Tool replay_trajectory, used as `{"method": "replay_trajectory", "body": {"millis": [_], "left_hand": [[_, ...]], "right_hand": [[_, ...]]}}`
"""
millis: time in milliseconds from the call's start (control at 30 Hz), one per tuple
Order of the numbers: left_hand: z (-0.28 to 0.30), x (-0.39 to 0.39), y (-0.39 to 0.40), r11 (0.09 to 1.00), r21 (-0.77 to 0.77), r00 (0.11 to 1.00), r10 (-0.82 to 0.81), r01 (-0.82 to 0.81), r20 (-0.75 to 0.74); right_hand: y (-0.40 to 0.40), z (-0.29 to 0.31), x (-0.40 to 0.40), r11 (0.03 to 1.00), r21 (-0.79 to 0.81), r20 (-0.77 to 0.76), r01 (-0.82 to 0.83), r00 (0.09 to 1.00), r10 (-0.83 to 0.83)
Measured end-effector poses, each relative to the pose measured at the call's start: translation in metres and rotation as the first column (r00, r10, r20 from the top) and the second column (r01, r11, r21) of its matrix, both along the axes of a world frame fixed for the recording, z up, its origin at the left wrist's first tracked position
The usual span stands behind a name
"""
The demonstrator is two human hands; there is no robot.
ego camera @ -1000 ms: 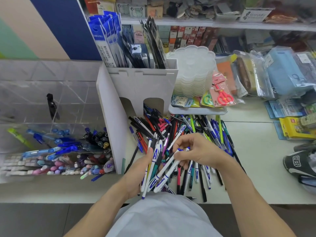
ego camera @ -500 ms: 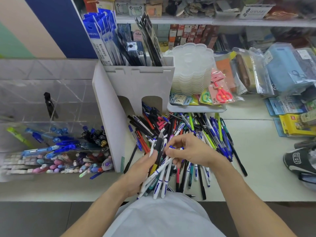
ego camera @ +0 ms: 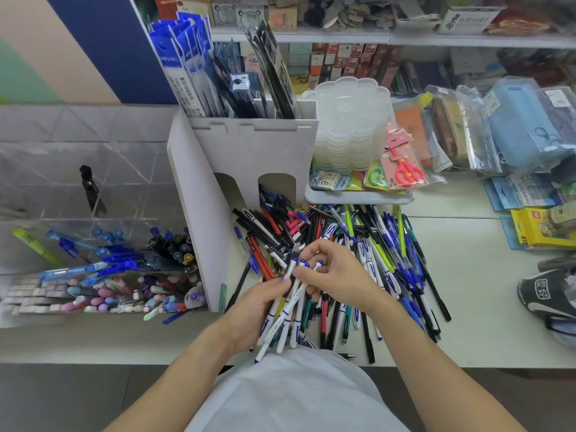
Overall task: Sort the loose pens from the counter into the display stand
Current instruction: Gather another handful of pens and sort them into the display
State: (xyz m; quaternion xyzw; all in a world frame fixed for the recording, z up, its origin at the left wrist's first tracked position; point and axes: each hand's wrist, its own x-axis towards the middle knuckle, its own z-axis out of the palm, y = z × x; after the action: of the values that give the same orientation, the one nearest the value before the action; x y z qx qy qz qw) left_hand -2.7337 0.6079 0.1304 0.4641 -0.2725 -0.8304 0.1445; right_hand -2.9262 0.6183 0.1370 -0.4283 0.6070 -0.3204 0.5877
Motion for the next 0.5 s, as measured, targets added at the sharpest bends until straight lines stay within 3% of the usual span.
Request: {"method": "replay_trajectory", "body": {"millis": [200, 300, 500], "left_hand": [[-0.007, -0.002, 0.0, 0.999, -0.019, 0.988, -0.023, 0.026, 0.156], [-0.008, -0.004, -0.003, 1.0, -0.003, 0.987, 0.011, -0.01, 0.16], [-0.007, -0.009, -0.003, 0.987, -0.122, 0.98, -0.078, 0.101, 0.183]], "right_hand": [[0.003, -0.008, -0.004, 0.999, -0.003, -0.031, -0.049, 0.998, 0.049], [0.002, -0.01, -0.005, 0.998, -0.005, -0.045, -0.056, 0.997, 0.056], [-0.001, -0.013, -0.007, 0.999, 0.004, -0.049, -0.035, 0.998, 0.035]]}}
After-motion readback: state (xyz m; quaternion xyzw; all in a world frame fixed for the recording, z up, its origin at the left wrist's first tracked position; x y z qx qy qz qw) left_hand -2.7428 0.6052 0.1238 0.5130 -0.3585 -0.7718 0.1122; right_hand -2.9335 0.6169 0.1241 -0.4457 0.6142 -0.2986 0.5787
